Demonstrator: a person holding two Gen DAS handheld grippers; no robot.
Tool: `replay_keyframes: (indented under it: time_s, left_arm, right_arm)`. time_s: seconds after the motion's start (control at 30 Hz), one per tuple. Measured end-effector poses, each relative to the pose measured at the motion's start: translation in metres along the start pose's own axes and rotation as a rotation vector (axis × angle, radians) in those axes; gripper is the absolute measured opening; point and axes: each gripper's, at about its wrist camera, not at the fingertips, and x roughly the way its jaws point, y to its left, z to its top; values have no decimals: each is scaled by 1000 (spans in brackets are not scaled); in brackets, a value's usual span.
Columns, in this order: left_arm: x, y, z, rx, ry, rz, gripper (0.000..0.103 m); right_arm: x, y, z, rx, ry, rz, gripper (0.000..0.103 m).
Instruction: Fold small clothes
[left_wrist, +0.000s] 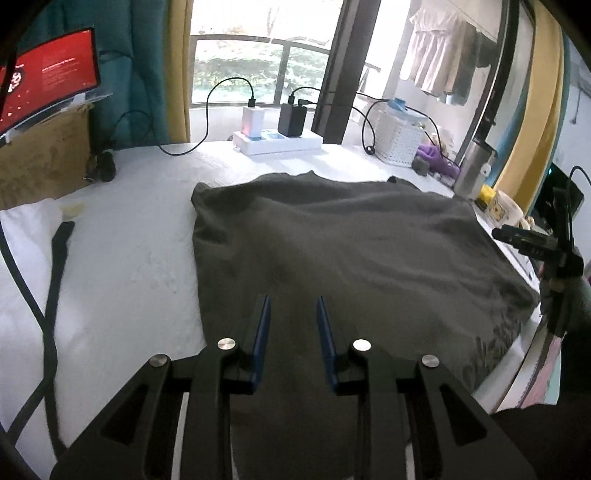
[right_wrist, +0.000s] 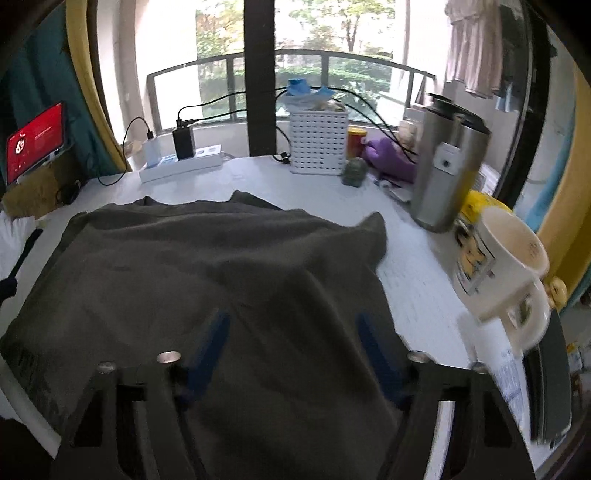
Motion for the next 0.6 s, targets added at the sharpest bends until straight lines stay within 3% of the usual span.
replay_keyframes:
  time_s: [0.1,0.2,0.6]
  left_arm:
    - [11,1,9,0,10,-10,25]
    - [19,2,15,2,21,-17,25]
    - [54,16,31,-22,90,-2,25]
  right_arm:
    - [10,1,13,-17,8,9,54]
    - [22,3,24,-33,26,11,36]
    - [98,-19,39,-8,159,-59,35]
